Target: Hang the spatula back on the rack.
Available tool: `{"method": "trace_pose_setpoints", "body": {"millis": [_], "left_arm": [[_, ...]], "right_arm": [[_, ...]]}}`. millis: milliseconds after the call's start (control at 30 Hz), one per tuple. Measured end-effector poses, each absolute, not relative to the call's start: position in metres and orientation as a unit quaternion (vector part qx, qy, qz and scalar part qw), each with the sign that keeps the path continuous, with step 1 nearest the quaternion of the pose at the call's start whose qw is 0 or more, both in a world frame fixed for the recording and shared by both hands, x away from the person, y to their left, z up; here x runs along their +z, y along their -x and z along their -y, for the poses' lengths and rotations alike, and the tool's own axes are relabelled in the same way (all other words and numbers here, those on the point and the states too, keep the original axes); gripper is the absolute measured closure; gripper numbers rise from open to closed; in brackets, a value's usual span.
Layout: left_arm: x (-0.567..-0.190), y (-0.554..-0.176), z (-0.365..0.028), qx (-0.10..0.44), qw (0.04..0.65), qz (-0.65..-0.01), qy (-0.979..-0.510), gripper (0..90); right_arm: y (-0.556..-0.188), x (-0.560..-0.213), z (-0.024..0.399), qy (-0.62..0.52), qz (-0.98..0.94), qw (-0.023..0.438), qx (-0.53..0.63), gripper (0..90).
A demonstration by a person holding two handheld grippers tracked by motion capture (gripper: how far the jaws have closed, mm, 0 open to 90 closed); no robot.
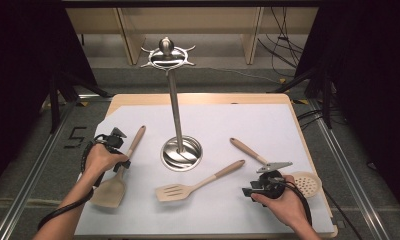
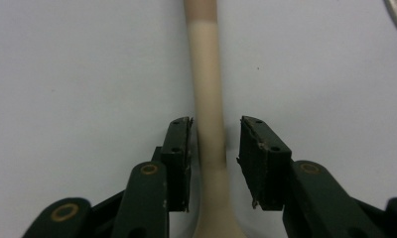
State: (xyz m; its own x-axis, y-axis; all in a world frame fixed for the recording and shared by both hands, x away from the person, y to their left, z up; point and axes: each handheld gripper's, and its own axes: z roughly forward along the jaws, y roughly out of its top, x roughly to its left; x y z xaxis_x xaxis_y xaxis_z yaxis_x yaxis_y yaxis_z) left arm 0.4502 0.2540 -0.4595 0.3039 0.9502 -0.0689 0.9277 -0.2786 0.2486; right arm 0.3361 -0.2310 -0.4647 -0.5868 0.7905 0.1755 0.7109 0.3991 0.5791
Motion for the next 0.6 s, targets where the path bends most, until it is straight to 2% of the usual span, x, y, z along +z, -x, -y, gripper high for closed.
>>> {"method": "trace_pose_setpoints", "body": {"millis": [67,200,600], "left_arm": [[-0.461,-0.452,-0.250,0.052,0.101,-0.588,-0.801,71.6],[-0.461,-0.452,-0.249,0.058,0.097,-0.606,-0.787,77.0],[-0.459,-0.437,-0.260,0.063,0.156,-0.592,-0.788,78.1]], "right_arm": [[-0.336,-0.465,0.231,-0.449,-0.834,0.064,0.313,55.0],[-0.336,-0.464,0.230,-0.455,-0.832,0.059,0.311,55.0],[-0.335,-0.464,0.231,-0.459,-0.830,0.058,0.312,55.0]]}}
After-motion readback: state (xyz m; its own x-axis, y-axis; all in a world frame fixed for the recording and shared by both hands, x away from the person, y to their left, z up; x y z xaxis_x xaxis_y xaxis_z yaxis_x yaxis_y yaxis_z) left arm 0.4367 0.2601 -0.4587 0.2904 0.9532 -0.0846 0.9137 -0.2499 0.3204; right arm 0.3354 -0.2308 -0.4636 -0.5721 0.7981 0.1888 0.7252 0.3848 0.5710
